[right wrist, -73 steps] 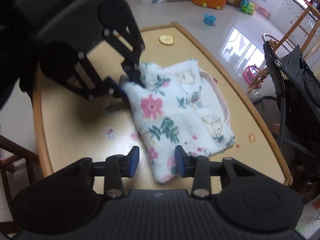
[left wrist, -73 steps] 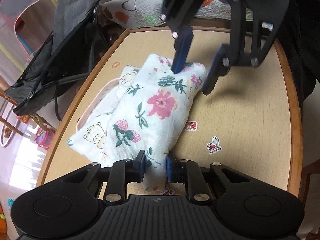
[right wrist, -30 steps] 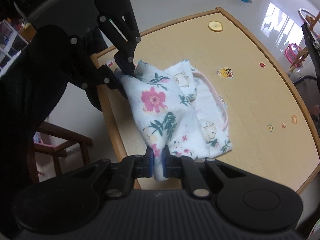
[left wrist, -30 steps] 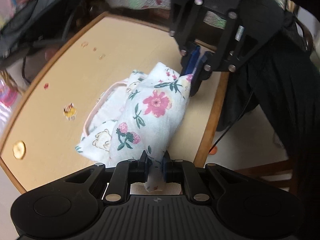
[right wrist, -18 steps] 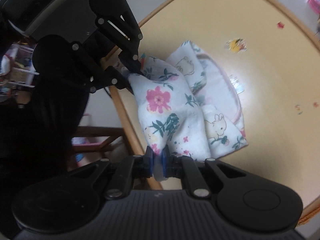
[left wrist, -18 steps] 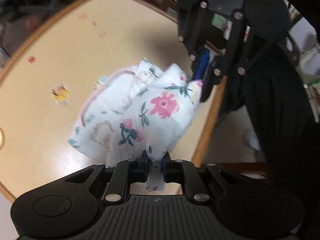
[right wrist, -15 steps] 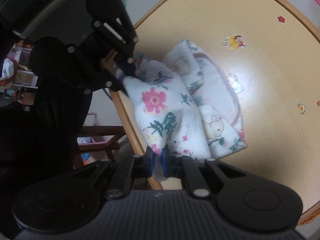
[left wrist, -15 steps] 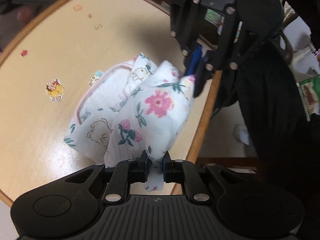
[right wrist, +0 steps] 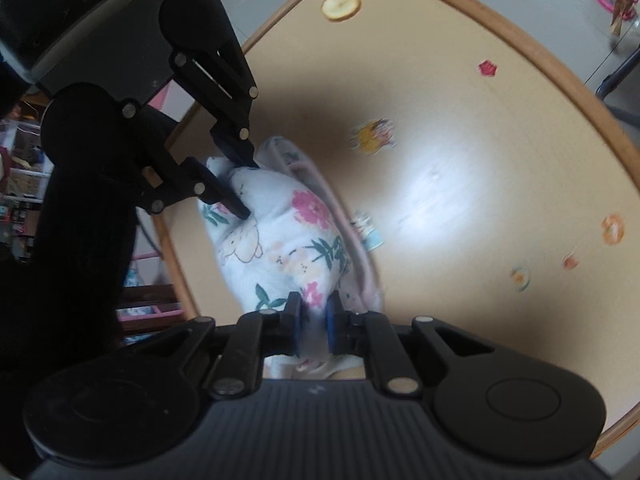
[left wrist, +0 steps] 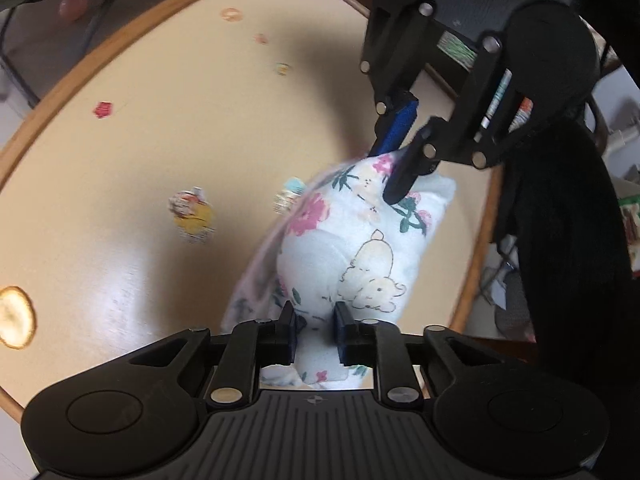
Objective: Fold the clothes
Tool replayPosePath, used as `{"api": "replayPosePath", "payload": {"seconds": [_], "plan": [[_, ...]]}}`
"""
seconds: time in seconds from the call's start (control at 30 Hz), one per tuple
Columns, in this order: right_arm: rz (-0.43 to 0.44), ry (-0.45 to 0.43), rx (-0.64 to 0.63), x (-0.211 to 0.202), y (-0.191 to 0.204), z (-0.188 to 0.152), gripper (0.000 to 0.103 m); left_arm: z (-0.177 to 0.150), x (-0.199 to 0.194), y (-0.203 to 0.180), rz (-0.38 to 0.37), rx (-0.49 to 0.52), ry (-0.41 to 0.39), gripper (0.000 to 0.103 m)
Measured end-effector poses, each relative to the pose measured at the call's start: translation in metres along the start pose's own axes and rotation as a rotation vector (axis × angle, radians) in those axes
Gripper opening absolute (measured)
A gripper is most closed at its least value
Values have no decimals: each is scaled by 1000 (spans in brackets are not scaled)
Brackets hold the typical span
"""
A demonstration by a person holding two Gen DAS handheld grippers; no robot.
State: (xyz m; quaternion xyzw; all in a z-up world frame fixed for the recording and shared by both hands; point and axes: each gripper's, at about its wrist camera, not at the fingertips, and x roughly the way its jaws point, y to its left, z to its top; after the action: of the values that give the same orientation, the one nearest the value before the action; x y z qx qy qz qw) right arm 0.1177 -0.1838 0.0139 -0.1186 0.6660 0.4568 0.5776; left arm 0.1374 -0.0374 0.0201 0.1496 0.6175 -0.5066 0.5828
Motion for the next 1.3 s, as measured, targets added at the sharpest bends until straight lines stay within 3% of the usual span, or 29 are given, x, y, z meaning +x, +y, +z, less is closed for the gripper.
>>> {"api": "replayPosePath", "payload": {"seconds": [0.1, 0.23, 0.47, 0.67, 0.77, 1.0, 1.2, 1.3], "plan": [[-50, -21, -34, 1, 4, -1, 17, -5, -3, 1, 13, -3, -35, 27], [-182, -75, -120, -2, 23, -12, 34, -16, -14, -3, 84, -6, -106, 46], [-405, -180, -213, 7, 59, -36, 35, -42, -26, 0, 177, -93, -259, 49], [-554, -279, -185, 0, 63, -56, 36, -58, -30, -18, 303, -170, -366, 54], [-586, -344, -98, -7, 66, -66, 37, -68, -29, -25, 355, -230, -393, 55], [-522, -613, 296, -35, 70, -95, 40, -78, -11, -37, 437, -348, -453, 55], [-616, -577, 443, 1, 78, -102, 40, -86, -11, -45, 483, -451, -521, 57], [-633, -604, 487, 11, 80, -104, 41, -90, -11, -48, 487, -538, -566, 57]]}}
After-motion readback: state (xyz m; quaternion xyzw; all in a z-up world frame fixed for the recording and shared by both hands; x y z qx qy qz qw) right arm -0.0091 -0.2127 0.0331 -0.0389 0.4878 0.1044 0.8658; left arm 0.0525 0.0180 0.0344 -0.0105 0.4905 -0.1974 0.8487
